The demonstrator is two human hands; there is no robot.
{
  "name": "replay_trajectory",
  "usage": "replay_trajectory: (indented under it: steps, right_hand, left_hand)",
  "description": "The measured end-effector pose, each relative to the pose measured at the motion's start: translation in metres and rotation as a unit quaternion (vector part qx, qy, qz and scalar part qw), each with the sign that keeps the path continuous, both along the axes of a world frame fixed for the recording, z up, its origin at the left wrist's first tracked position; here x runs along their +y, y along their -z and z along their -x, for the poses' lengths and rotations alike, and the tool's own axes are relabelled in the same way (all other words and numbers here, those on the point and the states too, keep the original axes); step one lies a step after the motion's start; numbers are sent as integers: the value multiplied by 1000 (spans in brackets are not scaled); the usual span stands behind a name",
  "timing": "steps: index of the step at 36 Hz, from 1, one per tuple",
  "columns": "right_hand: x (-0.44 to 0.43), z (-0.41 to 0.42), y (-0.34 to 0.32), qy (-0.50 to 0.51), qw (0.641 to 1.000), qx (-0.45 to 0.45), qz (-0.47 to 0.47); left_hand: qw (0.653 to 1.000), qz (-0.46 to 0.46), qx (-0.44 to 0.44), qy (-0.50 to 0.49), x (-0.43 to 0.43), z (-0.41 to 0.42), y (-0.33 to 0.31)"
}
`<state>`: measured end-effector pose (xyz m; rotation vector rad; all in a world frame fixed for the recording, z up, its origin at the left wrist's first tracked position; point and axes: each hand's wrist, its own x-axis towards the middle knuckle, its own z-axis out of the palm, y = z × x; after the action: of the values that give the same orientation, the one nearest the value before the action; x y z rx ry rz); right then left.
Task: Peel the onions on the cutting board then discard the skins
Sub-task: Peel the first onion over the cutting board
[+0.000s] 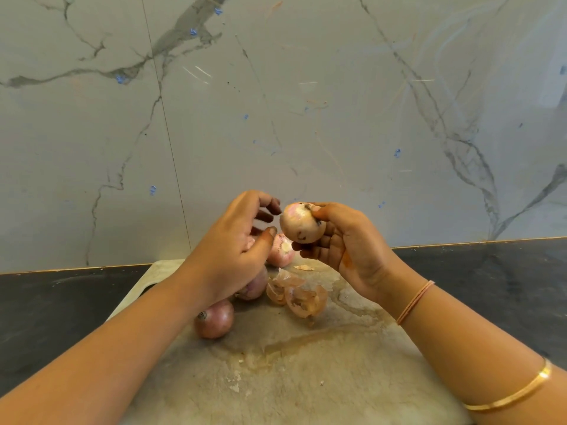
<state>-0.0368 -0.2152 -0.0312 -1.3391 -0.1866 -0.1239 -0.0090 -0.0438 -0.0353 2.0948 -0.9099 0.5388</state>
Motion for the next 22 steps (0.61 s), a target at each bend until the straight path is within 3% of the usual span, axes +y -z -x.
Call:
replay_trajectory:
  steps: [6,22]
  right_hand:
    - [2,1,-1,-8,1000,4,2]
    - [2,-2,1,9,998,10,58]
  left_hand:
    - [991,-50,-114,46,2,-3,0]
    - [991,-72,-106,35,5,-6,-1]
